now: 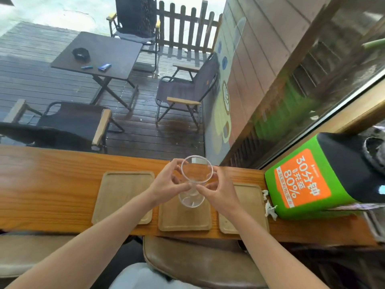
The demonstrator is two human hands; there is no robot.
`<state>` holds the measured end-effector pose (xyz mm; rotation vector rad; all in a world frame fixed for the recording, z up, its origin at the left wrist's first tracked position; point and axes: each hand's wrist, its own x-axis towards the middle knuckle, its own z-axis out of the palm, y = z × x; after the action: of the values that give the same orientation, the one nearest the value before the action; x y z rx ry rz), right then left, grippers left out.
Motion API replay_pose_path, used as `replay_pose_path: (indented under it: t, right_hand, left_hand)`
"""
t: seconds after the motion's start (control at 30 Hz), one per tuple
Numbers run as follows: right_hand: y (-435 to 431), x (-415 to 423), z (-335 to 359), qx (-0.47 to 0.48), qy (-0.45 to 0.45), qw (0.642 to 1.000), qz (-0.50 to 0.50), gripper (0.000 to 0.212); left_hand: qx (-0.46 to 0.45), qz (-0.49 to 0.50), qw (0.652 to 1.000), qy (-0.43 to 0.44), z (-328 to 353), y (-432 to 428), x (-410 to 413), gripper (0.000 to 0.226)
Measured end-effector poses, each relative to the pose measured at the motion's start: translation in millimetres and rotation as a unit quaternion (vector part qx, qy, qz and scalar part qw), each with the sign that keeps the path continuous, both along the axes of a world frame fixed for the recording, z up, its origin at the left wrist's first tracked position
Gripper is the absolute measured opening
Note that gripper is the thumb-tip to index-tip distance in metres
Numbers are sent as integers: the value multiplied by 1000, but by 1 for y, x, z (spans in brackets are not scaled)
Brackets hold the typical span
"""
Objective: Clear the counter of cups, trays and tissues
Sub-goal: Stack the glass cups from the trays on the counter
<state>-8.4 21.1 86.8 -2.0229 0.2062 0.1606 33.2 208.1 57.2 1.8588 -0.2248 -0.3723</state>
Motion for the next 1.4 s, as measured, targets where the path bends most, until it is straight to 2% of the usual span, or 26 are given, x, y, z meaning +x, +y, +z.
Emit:
replay_pose_path:
  t: [0.47,0.7,1.03,1.4]
  right_hand:
    - [-5,-15,-45,-69,50,995,47,65]
    - [-13,-16,-61,-102,72,990,69,60]
    - [-15,-16,-71,-117,83,986,89,58]
    - [-15,-17,-80,-131,89,983,97,65]
  left_hand:
    - [105,-11,994,-20,-41,3,-26,63]
    - [164,-20,986,-22,-55,-2,-32,74]
    - [182,-14,983,-2,-59,-8,-40,77]
    - [206,-10,978,12,-54,-12,-45,80]
